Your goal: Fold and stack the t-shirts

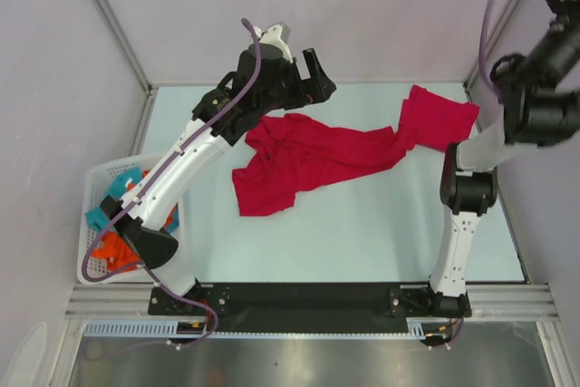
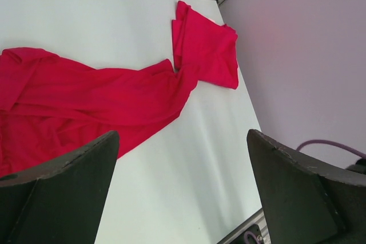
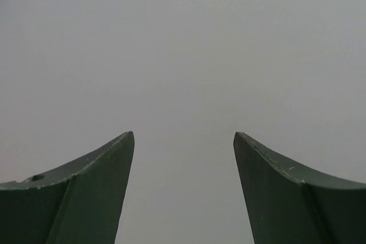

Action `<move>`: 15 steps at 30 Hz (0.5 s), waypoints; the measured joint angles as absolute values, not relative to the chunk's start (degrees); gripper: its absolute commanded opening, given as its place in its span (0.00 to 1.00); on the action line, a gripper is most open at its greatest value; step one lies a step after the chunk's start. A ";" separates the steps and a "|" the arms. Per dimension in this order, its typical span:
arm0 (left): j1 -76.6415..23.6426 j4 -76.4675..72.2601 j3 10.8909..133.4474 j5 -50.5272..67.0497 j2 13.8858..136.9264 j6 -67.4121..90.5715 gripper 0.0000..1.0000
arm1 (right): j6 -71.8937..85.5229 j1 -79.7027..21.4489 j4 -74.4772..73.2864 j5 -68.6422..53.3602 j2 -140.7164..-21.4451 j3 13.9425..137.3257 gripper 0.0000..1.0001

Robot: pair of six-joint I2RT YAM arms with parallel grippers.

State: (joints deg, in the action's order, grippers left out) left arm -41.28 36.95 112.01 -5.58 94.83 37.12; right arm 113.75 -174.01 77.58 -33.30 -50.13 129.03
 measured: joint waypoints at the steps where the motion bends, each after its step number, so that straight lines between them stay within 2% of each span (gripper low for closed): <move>1: -41.28 36.71 111.79 -5.52 94.74 37.15 0.99 | 113.32 -175.19 76.29 -35.55 -47.27 119.09 0.74; 2: -41.30 36.42 111.63 -5.39 94.70 37.21 0.99 | 112.22 -176.72 74.83 -37.67 -43.68 108.79 0.66; 4: -41.32 35.94 111.48 -5.28 94.70 37.41 0.99 | 108.49 -179.08 73.38 -40.40 -38.54 94.04 0.59; 6: -41.43 35.48 111.42 -5.19 94.70 37.52 0.99 | 103.50 -179.74 72.23 -43.79 -34.70 87.29 0.51; 9: -41.80 34.79 111.42 -5.08 94.70 37.54 0.99 | 94.63 -179.48 64.53 -49.58 -32.14 91.02 0.54; 10: -41.95 34.76 111.42 -4.91 94.70 37.54 0.99 | 91.61 -179.52 61.17 -51.22 -31.46 94.80 0.58; 11: -42.15 34.76 111.42 -4.78 94.70 37.56 0.99 | 89.73 -179.54 59.13 -52.73 -31.33 98.24 0.67; 13: -42.54 34.76 111.42 -4.69 94.70 37.56 0.99 | 87.79 -179.57 56.47 -56.10 -31.81 105.41 0.68; 15: -42.89 34.72 111.42 -4.62 94.70 37.54 0.99 | 88.33 -179.61 56.93 -61.63 -34.28 113.82 0.59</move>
State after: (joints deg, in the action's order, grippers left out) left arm -42.89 34.72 111.42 -4.62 94.70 37.54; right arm 88.33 -179.61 56.93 -61.63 -34.28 113.82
